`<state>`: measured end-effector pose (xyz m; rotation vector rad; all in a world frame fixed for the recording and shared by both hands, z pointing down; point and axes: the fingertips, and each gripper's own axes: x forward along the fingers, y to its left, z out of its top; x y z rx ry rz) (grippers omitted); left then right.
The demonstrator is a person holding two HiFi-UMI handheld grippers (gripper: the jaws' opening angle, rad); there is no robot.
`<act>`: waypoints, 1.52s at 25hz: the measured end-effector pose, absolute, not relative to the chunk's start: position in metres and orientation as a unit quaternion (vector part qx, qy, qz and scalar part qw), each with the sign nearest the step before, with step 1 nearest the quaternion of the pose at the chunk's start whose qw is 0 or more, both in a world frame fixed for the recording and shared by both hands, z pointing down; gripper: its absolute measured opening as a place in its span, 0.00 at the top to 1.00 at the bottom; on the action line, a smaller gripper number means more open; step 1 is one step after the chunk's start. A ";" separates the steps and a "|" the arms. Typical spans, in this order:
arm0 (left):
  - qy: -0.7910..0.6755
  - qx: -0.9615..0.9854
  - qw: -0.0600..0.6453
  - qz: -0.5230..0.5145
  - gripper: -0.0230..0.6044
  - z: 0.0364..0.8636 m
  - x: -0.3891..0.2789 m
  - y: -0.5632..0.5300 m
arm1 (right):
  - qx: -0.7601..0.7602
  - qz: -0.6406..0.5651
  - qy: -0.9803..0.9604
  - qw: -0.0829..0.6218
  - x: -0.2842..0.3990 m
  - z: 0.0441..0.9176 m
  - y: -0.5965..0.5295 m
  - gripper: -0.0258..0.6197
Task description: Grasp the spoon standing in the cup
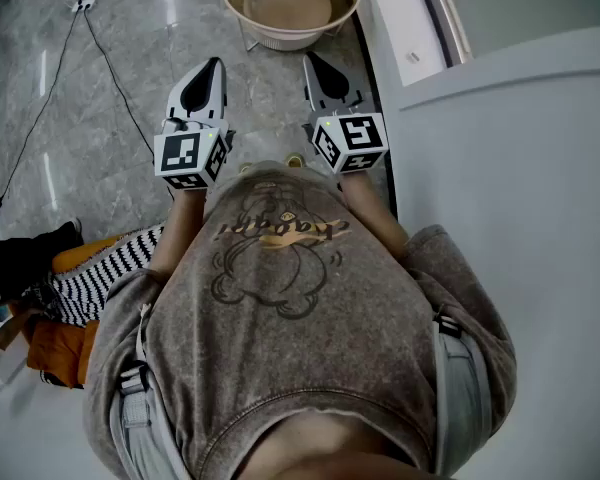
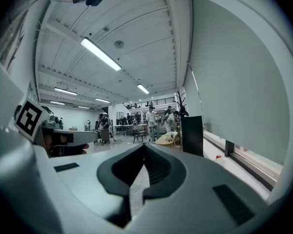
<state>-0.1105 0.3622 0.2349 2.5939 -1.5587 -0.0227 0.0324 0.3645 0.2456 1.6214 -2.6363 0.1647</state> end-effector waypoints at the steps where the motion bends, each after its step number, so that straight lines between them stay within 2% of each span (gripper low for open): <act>1: -0.513 0.856 0.058 -0.008 0.94 0.234 -0.111 0.361 | 0.523 0.053 -0.850 0.022 0.031 0.245 0.363 0.93; 8: -0.504 0.862 0.056 -0.005 0.94 0.235 -0.113 0.357 | 0.519 0.062 -0.853 0.001 0.023 0.241 0.363 0.93; 24: -0.480 0.876 0.054 0.000 0.94 0.257 -0.138 0.330 | 0.549 0.055 -0.834 0.012 0.004 0.263 0.349 0.93; 38: -0.486 0.872 0.063 0.001 0.94 0.280 -0.116 0.215 | 0.542 0.064 -0.838 0.025 0.026 0.291 0.227 0.93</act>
